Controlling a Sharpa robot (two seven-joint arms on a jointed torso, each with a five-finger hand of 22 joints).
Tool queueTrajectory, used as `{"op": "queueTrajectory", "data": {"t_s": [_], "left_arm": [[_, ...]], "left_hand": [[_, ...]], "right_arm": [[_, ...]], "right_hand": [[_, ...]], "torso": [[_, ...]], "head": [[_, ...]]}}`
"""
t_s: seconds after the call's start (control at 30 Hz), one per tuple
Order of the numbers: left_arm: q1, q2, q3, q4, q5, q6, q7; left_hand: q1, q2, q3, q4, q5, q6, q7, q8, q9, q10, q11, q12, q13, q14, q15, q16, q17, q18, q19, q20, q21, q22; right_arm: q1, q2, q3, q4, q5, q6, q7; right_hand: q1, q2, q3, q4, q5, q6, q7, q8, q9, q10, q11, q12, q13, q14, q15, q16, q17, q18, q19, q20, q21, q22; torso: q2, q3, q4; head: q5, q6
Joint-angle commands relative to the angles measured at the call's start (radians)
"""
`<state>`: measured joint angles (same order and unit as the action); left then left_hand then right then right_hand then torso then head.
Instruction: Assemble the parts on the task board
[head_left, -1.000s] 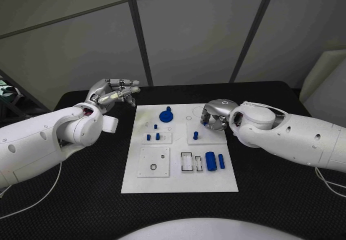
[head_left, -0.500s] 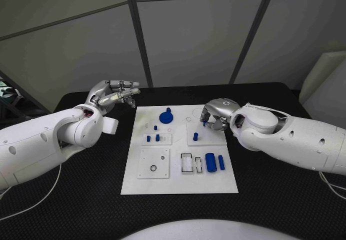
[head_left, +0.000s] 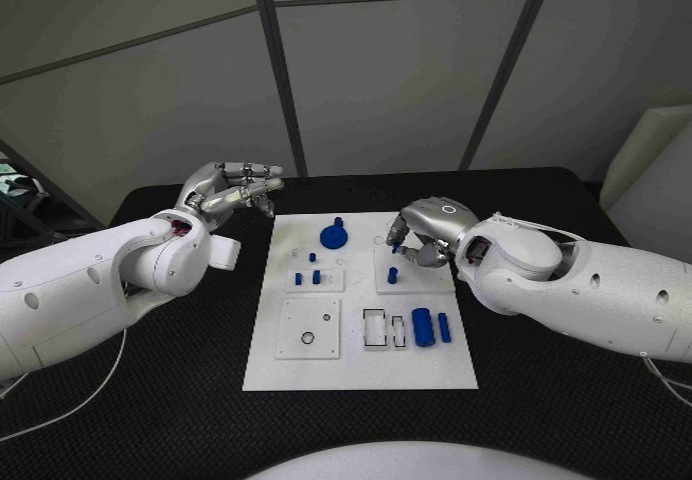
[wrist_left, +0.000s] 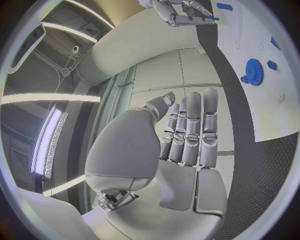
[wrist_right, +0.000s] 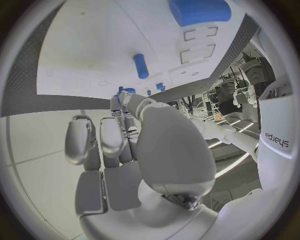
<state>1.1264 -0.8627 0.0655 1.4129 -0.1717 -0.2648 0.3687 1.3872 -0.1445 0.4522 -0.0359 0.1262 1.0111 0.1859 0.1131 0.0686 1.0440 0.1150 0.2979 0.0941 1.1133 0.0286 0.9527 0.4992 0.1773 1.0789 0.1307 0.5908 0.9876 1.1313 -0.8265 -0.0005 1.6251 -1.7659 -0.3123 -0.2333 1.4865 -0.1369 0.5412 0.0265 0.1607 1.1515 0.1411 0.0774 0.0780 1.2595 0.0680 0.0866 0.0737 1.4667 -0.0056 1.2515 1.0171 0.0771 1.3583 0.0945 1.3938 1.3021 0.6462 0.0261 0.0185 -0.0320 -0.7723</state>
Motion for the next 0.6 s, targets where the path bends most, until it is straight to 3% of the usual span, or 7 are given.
{"op": "queueTrajectory", "data": {"t_s": [0.03,0.2,0.4,0.47,0.57,0.6], "left_arm": [[0.001,0.002,0.001,0.002,-0.005,-0.009,0.025],[0.001,0.008,0.001,-0.004,0.007,-0.013,0.030],[0.001,0.024,0.001,-0.010,0.012,-0.010,0.031],[0.002,0.031,0.001,-0.013,0.012,-0.009,0.030],[0.002,0.040,0.001,-0.017,0.013,-0.008,0.028],[0.002,0.041,0.001,-0.018,0.013,-0.008,0.028]], "left_hand": [[0.003,0.008,-0.002,-0.005,0.006,-0.001,0.003,0.003,-0.001,-0.004,0.003,0.007,0.000,-0.004,0.005,-0.003,-0.001,0.005,-0.002,-0.001,-0.007,-0.001],[0.003,0.008,-0.003,-0.005,0.006,-0.001,0.003,0.003,-0.001,-0.004,0.003,0.007,0.000,-0.004,0.005,-0.003,-0.001,0.005,-0.002,-0.001,-0.007,-0.001],[0.003,0.008,-0.003,-0.005,0.006,-0.001,0.003,0.003,-0.001,-0.004,0.003,0.007,0.000,-0.004,0.005,-0.003,-0.001,0.005,-0.002,-0.001,-0.007,-0.001],[0.002,0.008,-0.004,-0.004,0.006,-0.002,0.003,0.004,-0.001,-0.005,0.003,0.008,0.000,-0.004,0.006,-0.002,-0.002,0.005,-0.002,-0.001,-0.007,-0.002],[0.002,0.008,-0.004,-0.004,0.006,-0.002,0.003,0.004,-0.001,-0.005,0.003,0.008,0.000,-0.004,0.006,-0.002,-0.002,0.005,-0.002,-0.001,-0.007,-0.002],[0.002,0.008,-0.004,-0.004,0.006,-0.002,0.003,0.004,-0.001,-0.005,0.003,0.008,0.000,-0.004,0.006,-0.002,-0.002,0.005,-0.002,-0.001,-0.007,-0.002]], "right_arm": [[0.002,0.005,0.001,0.041,0.033,-0.064,0.023],[0.001,0.028,0.001,0.072,0.060,-0.061,0.038],[-0.015,0.080,0.000,0.062,0.085,-0.023,0.052],[-0.022,0.096,0.000,0.057,0.089,-0.005,0.055],[-0.032,0.116,-0.013,0.050,0.092,0.016,0.060],[-0.033,0.120,-0.016,0.048,0.093,0.019,0.061]], "right_hand": [[-0.009,-0.003,0.007,-0.003,0.009,0.007,0.002,-0.003,0.000,0.007,0.002,0.004,0.002,0.024,-0.007,0.006,0.003,-0.009,0.007,0.002,0.006,0.003],[-0.012,-0.004,0.010,-0.004,0.012,0.008,0.002,-0.003,0.001,0.008,0.002,0.004,0.002,0.024,-0.006,0.008,0.004,-0.010,0.008,0.002,0.007,0.005],[-0.019,-0.008,0.011,-0.005,0.014,0.008,0.003,-0.004,0.000,0.007,0.003,0.003,0.002,0.024,-0.006,0.009,0.002,-0.010,0.007,0.002,0.007,0.005],[-0.030,-0.013,0.006,-0.004,0.018,0.007,0.004,-0.004,0.000,0.006,0.003,0.001,0.002,0.023,-0.004,0.011,0.001,-0.010,0.006,0.004,0.008,0.005],[-0.036,-0.014,0.003,-0.003,0.019,0.007,0.004,-0.005,0.000,0.005,0.003,0.001,0.002,0.023,-0.004,0.011,0.000,-0.009,0.005,0.004,0.007,0.004],[-0.037,-0.015,0.003,-0.003,0.019,0.008,0.004,-0.005,0.000,0.005,0.003,0.001,0.003,0.023,-0.004,0.011,-0.001,-0.009,0.004,0.004,0.007,0.004]], "torso": [[0.001,-0.0008,0.0022],[-0.002,0.0000,-0.0009],[-0.004,-0.0058,0.0023],[-0.004,-0.0057,0.0043],[-0.003,-0.0056,0.0062],[-0.002,-0.0053,0.0040]], "head": [[0.007,0.002],[0.026,-0.002],[0.046,-0.009],[0.055,-0.012],[0.063,-0.016],[0.068,-0.017]]}}
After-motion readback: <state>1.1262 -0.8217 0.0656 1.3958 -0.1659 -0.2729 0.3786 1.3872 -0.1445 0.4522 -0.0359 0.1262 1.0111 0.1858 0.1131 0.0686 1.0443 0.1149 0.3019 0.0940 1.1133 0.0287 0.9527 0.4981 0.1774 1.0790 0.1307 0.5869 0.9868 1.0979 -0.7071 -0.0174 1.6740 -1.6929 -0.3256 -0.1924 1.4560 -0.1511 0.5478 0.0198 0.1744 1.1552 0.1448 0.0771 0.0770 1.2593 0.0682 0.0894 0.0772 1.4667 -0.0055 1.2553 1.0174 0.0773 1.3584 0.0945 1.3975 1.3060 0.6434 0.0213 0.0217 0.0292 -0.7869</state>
